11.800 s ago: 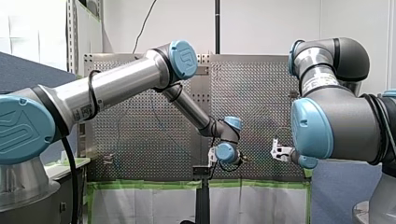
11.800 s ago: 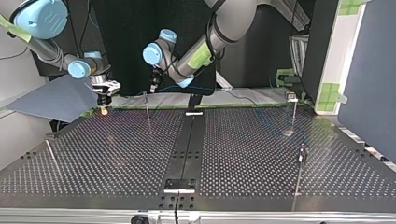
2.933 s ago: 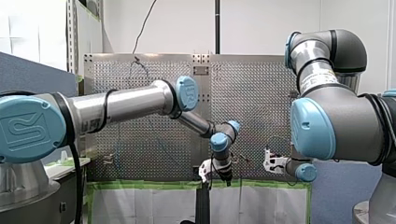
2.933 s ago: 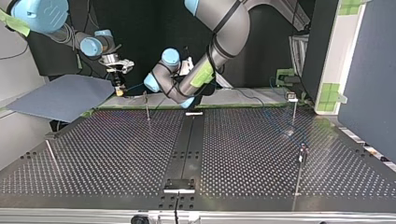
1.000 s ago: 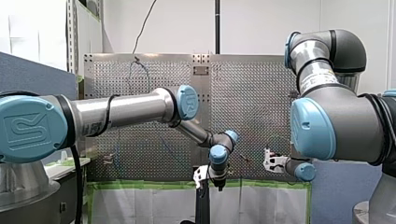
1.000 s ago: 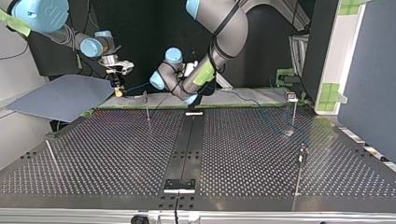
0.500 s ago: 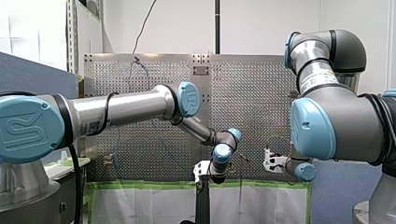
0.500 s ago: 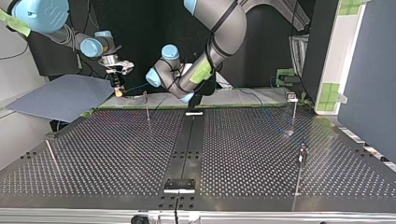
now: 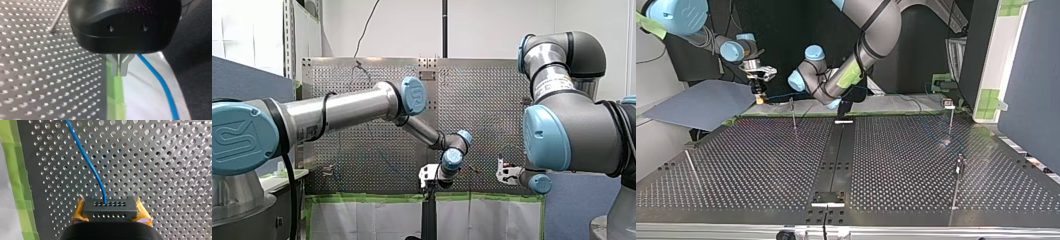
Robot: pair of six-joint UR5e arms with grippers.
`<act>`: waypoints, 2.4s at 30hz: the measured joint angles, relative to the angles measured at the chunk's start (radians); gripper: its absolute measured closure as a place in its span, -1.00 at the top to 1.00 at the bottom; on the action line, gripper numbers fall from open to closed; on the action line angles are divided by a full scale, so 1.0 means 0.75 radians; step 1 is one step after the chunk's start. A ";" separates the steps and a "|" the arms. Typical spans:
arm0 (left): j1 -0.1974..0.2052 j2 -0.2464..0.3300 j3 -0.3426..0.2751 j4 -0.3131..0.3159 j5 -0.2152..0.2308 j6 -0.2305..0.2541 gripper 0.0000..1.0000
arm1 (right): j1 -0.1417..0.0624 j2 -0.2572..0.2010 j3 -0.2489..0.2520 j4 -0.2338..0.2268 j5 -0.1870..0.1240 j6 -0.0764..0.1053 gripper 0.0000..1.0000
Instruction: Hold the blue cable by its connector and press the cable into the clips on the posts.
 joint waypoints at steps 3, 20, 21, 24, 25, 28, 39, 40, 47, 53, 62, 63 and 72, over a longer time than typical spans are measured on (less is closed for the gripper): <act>-0.006 0.037 -0.037 0.037 -0.038 0.006 -1.00 | -0.005 0.000 -0.002 0.001 0.004 0.005 -1.00; -0.192 0.131 -0.259 0.260 -0.175 0.118 -1.00 | -0.033 0.000 -0.006 0.011 0.014 0.023 -1.00; -0.200 0.131 -0.272 0.273 -0.173 0.122 -1.00 | -0.035 0.000 -0.007 0.011 0.014 0.027 -1.00; -0.215 0.131 -0.309 0.313 -0.164 0.132 -1.00 | -0.041 -0.001 -0.009 0.012 0.015 0.035 -1.00; -0.217 0.131 -0.313 0.324 -0.159 0.134 -1.00 | -0.043 0.000 -0.010 0.012 0.015 0.037 -1.00; -0.220 0.130 -0.309 0.356 -0.146 0.147 -1.00 | -0.048 0.000 -0.012 0.013 0.015 0.040 -1.00; -0.214 0.110 -0.225 0.477 -0.111 0.176 -1.00 | -0.068 0.000 -0.023 0.019 0.014 0.061 -1.00; -0.213 0.102 -0.217 0.486 -0.104 0.176 -1.00 | -0.069 0.000 -0.025 0.020 0.014 0.062 -1.00; -0.190 0.065 -0.217 0.571 -0.076 0.178 -1.00 | -0.075 0.000 -0.043 0.034 0.017 0.066 -1.00; -0.174 0.063 -0.220 0.639 -0.062 0.185 -1.00 | -0.081 0.000 -0.067 0.047 0.020 0.066 -1.00; -0.146 0.062 -0.183 0.740 -0.044 0.211 -1.00 | -0.090 0.000 -0.110 0.081 0.019 0.053 -1.00; -0.143 0.062 -0.183 0.749 -0.042 0.213 -1.00 | -0.090 0.000 -0.112 0.083 0.018 0.051 -1.00; -0.099 0.032 -0.193 0.848 -0.010 0.239 -1.00 | -0.076 0.001 -0.128 0.087 0.015 0.055 -1.00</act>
